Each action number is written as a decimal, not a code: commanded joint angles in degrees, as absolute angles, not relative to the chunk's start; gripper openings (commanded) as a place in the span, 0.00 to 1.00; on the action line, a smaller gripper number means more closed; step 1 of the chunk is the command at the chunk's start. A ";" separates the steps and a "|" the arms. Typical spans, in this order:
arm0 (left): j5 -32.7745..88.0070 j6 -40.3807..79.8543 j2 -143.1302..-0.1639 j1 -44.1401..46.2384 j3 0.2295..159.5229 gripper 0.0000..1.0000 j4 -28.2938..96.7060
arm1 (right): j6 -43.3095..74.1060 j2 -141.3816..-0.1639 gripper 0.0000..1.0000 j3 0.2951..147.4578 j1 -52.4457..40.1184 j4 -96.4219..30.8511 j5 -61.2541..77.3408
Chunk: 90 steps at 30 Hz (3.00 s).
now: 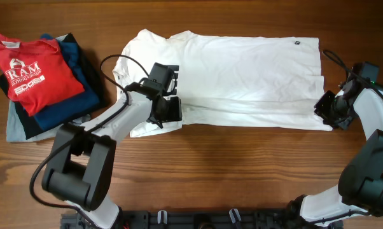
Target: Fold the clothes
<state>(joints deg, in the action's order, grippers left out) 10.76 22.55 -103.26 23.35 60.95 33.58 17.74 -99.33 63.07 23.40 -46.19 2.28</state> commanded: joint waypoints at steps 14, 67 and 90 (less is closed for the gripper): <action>10.63 21.43 -105.03 26.22 60.64 0.41 30.44 | 18.20 -99.98 0.33 62.50 23.31 -46.33 1.10; 4.99 21.41 -98.35 21.80 60.75 0.04 24.62 | 19.64 -99.98 0.32 51.83 23.29 -35.20 1.32; 4.84 21.41 -102.02 20.47 60.75 0.19 16.01 | 19.66 -99.42 0.33 53.36 23.31 -34.33 4.58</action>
